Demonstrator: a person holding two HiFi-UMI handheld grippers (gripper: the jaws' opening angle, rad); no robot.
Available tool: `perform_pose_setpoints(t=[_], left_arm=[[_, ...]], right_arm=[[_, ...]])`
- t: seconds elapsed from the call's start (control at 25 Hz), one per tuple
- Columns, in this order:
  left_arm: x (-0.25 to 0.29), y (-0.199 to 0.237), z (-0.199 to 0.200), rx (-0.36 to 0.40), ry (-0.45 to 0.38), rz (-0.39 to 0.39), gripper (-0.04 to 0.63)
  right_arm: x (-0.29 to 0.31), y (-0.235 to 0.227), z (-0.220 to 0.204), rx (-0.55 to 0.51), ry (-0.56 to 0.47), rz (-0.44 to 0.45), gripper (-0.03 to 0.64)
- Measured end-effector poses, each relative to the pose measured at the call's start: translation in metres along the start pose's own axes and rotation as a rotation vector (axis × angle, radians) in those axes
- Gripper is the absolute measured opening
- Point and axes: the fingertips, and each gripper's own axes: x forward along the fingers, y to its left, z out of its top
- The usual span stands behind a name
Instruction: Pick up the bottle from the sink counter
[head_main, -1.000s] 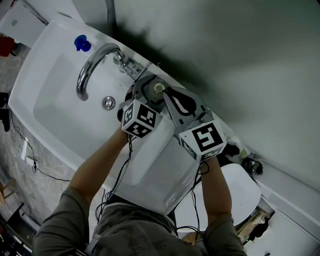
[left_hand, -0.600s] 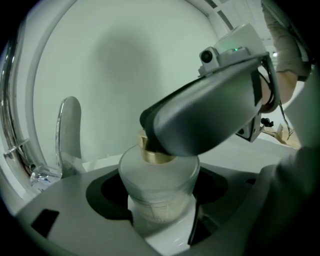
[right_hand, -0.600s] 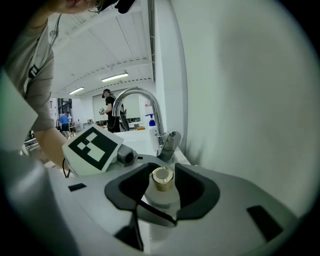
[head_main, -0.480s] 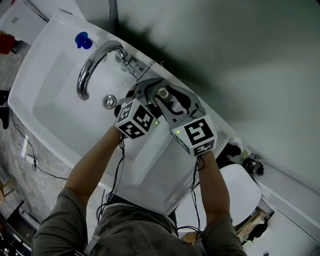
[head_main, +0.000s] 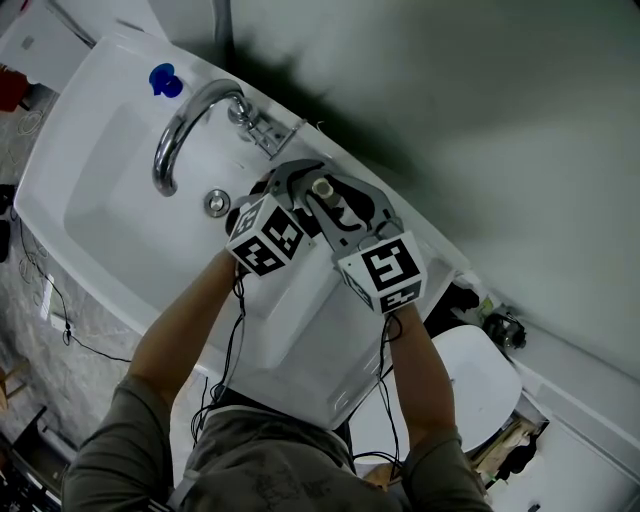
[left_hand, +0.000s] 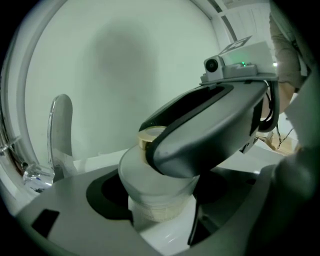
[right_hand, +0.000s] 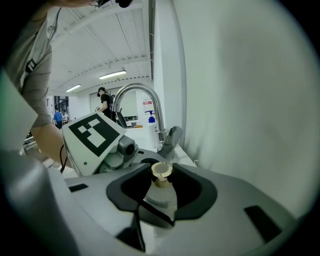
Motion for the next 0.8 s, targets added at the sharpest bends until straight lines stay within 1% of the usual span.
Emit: perform_pose_setpoints(t=[0.28,0.36,0.48,0.6,0.68,0.8], left_arm=[[-0.022,-0.015,0.031,0.036,-0.007,0.008,0.336],[-0.033,-0.020,0.045,0.053,-0.008,0.014,0.336],[-0.052,-0.033,0.068,0.054,0.005,0.019,0.336],[-0.076,-0.043,0.094,0.066,0.012,0.026,0.336],[-0.092,-0.049,0.112,0.091,0.014,0.042,0.336],[-0.115,-0.060,0.135,0.117,0.018,0.074,0.336]], right_arm=[[-0.030,0.011,0.026,-0.015,-0.035,-0.016,0.138],[-0.043,0.017,0.039,-0.021,-0.045,-0.017,0.138],[-0.067,0.027,0.059,-0.033,-0.038,-0.017,0.138],[-0.091,0.039,0.086,-0.040,-0.069,-0.017,0.138],[-0.106,0.048,0.104,-0.045,-0.090,-0.017,0.138],[-0.130,0.062,0.127,-0.076,-0.091,-0.028,0.138]])
